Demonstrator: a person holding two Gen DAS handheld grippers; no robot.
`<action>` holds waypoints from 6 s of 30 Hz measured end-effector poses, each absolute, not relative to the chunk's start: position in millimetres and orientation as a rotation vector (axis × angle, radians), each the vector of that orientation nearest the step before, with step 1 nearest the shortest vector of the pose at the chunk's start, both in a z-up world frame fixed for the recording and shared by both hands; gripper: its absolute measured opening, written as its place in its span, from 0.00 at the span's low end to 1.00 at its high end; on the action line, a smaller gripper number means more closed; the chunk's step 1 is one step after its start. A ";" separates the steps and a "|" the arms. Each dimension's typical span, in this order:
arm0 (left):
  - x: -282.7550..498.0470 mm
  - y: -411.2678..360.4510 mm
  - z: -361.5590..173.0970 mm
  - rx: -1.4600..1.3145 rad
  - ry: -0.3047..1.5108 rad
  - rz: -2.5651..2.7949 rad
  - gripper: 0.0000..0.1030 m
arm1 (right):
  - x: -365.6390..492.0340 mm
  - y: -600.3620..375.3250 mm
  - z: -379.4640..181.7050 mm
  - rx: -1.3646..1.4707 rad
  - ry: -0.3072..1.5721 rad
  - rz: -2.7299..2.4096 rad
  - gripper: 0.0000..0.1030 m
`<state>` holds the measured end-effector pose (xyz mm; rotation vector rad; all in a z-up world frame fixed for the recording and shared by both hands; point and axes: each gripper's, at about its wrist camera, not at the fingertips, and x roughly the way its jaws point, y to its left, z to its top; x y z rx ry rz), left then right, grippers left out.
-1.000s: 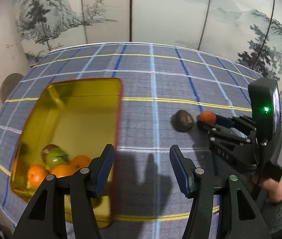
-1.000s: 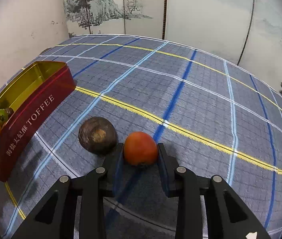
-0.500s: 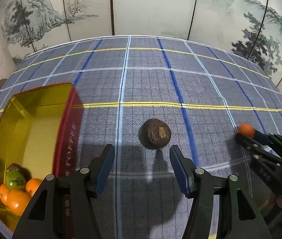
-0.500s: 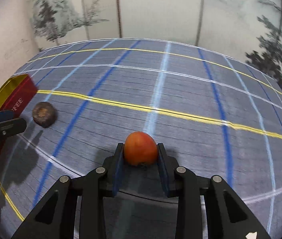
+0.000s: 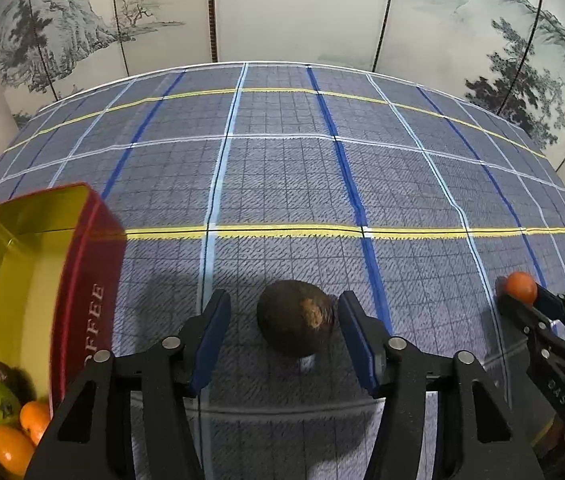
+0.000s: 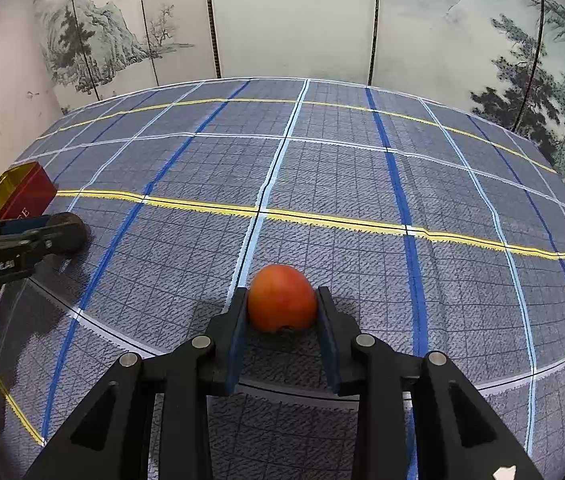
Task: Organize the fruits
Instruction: 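Grasp the dark brown round fruit with the left gripper while the right gripper holds the tomato, then carry the dark brown fruit into the tin with the left gripper, then open the left gripper to release the dark brown fruit in the tin, then carry the red tomato over the tin with the right gripper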
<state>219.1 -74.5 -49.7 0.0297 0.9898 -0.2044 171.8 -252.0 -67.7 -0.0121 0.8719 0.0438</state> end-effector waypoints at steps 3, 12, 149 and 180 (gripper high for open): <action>218.4 -74.9 -52.5 0.024 0.993 -0.217 0.38 | 171.2 -252.8 -67.5 -0.010 0.872 0.047 0.31; 195.8 -65.3 -48.2 0.040 0.988 -0.219 0.38 | 171.6 -253.2 -67.9 -0.009 0.872 0.047 0.31; 69.1 150.1 26.4 -0.066 0.854 0.142 0.70 | 164.6 -229.4 -42.5 0.027 0.839 0.093 0.29; 40.1 189.7 19.9 -0.109 0.872 0.234 0.70 | 122.9 29.6 -18.5 -0.204 0.832 0.660 0.29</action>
